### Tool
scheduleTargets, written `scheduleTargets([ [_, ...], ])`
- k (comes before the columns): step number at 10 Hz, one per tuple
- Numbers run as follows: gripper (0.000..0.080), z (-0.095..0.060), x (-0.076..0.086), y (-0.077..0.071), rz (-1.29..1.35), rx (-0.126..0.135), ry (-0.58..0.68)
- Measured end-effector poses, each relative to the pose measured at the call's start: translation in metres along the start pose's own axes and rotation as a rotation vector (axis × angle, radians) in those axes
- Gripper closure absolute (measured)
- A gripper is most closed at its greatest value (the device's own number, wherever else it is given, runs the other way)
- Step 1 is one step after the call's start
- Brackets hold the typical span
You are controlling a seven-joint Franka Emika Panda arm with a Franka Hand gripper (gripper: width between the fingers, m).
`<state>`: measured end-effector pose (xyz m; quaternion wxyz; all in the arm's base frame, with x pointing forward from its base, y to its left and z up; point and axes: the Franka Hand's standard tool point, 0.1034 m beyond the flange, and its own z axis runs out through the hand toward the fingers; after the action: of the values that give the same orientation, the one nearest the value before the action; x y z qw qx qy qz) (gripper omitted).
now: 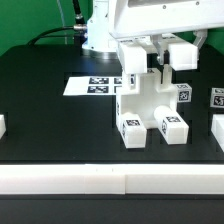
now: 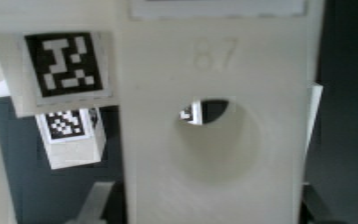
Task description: Assemble chair
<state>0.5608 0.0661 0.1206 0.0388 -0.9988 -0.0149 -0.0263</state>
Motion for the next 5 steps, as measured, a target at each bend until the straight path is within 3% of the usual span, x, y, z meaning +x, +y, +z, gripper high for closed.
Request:
scheduleTargets([
  [5, 0.0511, 0.0034, 0.0011, 0.0030, 0.004, -0.004, 0.004],
])
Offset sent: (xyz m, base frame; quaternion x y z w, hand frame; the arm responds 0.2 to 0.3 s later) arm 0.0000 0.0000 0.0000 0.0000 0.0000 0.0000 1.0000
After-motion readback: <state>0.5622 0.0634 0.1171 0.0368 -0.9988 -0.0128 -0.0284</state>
